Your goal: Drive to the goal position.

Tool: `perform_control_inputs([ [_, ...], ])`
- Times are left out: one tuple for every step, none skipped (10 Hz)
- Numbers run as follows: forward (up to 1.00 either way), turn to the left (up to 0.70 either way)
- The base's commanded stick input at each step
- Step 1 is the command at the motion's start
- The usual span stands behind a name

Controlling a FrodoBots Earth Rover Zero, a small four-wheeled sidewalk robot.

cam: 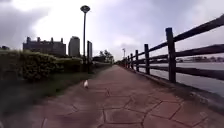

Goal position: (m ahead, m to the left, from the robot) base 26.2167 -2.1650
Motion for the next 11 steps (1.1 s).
perform_control_inputs([
  [1.0,0.0],
  [1.0,0.0],
  [1.0,0.0],
  [1.0,0.0],
  [1.0,0.0],
  [1.0,0.0],
  [1.0,0.0],
  [1.0,0.0],
  [1.0,0.0],
  [1.0,0.0],
  [1.0,0.0],
])
